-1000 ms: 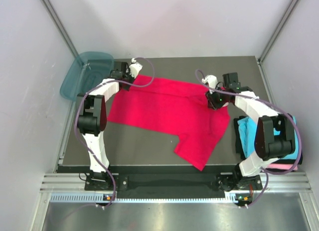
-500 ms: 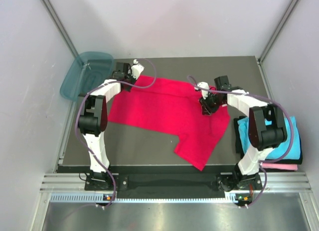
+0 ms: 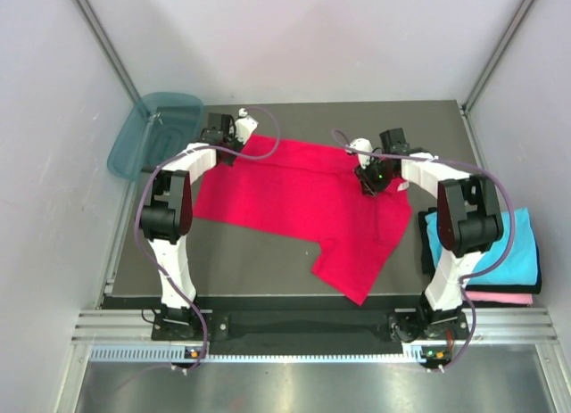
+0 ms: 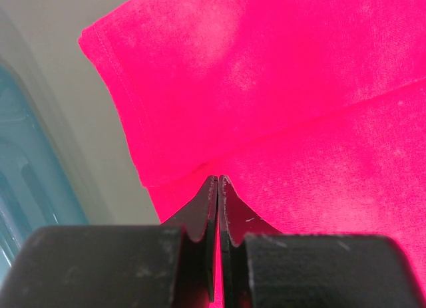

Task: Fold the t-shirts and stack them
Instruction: Fold the tshirt

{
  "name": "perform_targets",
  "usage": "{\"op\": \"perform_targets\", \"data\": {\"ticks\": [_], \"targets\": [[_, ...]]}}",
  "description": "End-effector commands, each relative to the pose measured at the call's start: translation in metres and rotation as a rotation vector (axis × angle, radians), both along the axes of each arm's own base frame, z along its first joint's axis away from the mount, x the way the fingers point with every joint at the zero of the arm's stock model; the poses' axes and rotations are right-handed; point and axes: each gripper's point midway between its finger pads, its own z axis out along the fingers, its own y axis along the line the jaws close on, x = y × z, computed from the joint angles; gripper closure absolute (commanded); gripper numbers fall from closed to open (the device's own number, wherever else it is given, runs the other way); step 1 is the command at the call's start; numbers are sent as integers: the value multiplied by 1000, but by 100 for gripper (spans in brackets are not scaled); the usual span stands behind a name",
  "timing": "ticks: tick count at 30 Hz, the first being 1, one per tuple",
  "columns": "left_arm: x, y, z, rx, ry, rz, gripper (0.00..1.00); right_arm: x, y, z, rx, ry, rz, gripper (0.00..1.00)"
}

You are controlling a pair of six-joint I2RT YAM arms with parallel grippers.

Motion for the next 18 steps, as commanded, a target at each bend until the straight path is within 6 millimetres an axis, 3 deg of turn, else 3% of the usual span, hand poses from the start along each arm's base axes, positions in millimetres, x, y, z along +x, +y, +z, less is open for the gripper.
{"op": "perform_targets", "data": {"ticks": [1,11,18], "targets": [[8,-2,29,-6,-77,-4,97,13,9,13,15,-50,24,70],[13,-4,28,-10,-83,-5,97,2,10,17,34,-40,32,71],[13,-5,27,-8,-81,-3,97,-7,13,7,28,-8,52,75]]}}
